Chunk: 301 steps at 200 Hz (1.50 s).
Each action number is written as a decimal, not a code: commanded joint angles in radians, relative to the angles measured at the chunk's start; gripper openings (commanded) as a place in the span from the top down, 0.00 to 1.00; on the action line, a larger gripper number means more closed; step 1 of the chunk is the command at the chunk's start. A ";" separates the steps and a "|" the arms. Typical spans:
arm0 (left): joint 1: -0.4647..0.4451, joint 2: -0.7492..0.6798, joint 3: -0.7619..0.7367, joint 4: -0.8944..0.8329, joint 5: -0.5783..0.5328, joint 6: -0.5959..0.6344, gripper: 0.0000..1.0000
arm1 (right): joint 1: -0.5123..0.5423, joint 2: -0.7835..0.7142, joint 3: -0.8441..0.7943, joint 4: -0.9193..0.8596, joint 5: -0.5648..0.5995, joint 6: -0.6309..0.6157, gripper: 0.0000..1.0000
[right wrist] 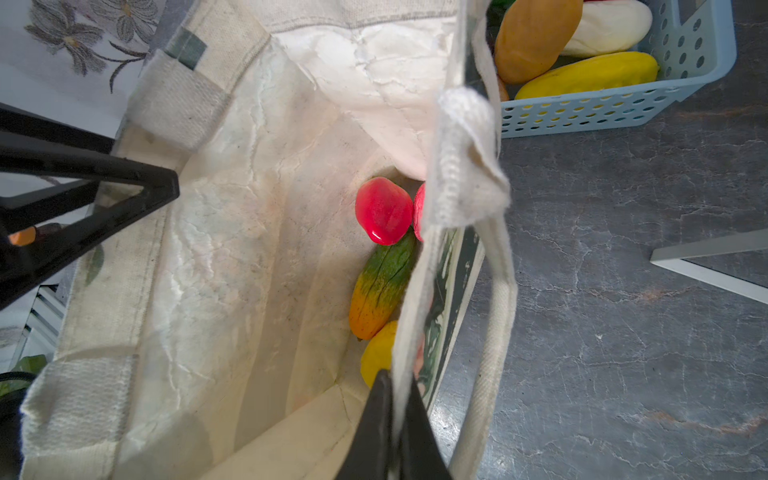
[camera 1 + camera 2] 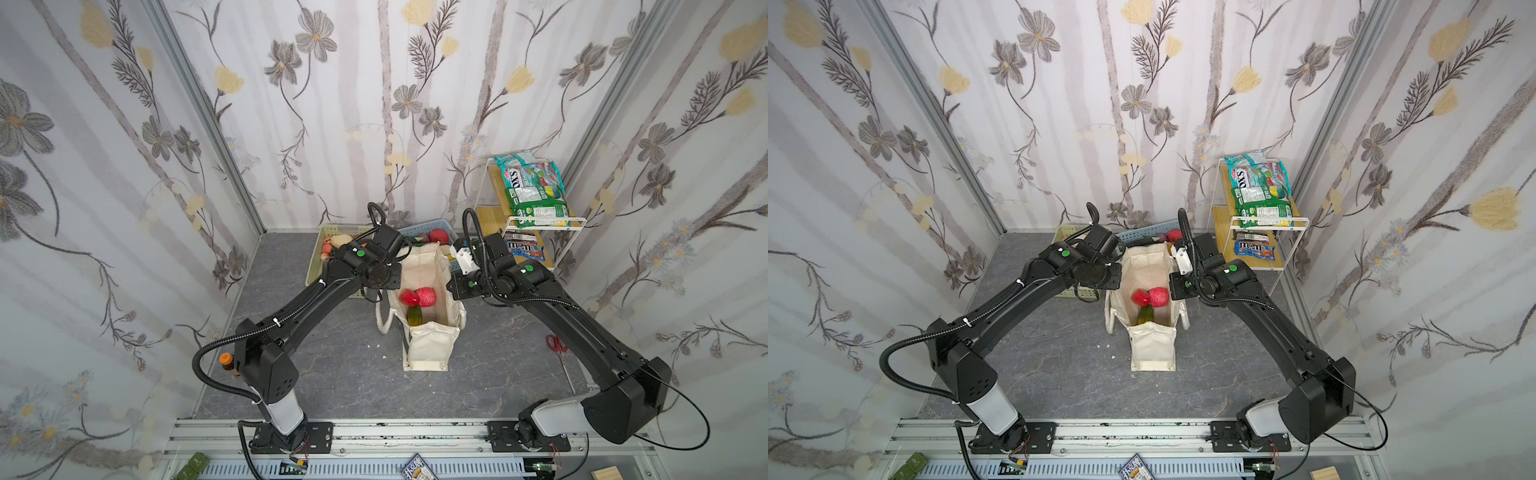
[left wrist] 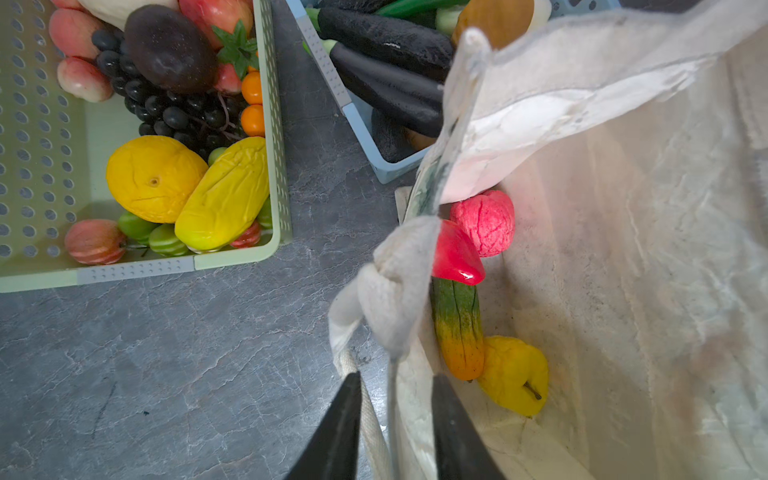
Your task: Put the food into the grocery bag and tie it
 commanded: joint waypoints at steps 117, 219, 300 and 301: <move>0.189 -0.174 -0.051 -0.167 0.182 0.085 1.00 | 0.235 0.178 0.208 0.108 -0.211 0.003 0.93; 0.292 -0.295 -0.178 -0.208 0.163 0.171 1.00 | 0.297 0.278 0.245 0.123 -0.257 -0.022 0.89; 0.326 -0.318 -0.281 -0.123 0.102 0.145 1.00 | 0.156 0.166 0.214 0.101 -0.349 -0.065 0.37; 0.326 -0.318 -0.281 -0.123 0.102 0.145 1.00 | 0.152 0.163 0.214 0.100 -0.351 -0.066 0.36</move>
